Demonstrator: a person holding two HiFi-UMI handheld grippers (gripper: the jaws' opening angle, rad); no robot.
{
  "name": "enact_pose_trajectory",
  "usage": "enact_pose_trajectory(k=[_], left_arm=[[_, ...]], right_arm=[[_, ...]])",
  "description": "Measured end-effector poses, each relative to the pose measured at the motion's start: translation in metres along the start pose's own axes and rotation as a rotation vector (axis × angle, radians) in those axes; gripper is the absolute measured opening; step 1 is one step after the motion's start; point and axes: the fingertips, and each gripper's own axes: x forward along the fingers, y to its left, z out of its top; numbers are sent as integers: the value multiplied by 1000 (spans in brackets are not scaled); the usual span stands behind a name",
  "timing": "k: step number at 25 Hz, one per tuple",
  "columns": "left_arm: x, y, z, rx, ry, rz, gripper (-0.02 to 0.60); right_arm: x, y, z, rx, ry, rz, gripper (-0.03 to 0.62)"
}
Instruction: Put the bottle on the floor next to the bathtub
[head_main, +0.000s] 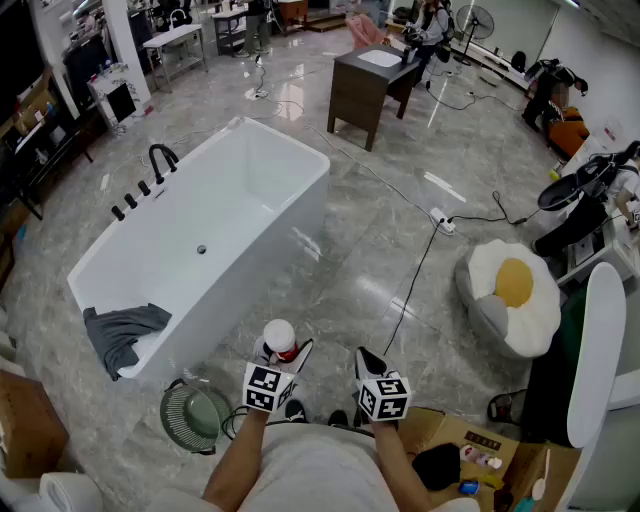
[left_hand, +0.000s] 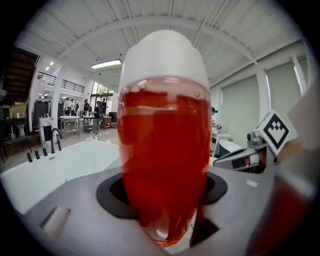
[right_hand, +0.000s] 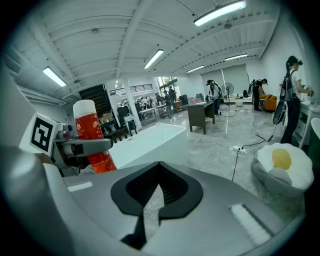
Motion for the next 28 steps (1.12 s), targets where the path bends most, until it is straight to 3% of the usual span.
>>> enact_pose_trajectory(k=[15,28], left_arm=[[-6,49,2,-52,-19,-53,325],[51,79,20,-57,5,-61,325]], right_arm=[[24,30,-5,74,-26,-33,0],[65,-8,21,97,-49,-54,1]])
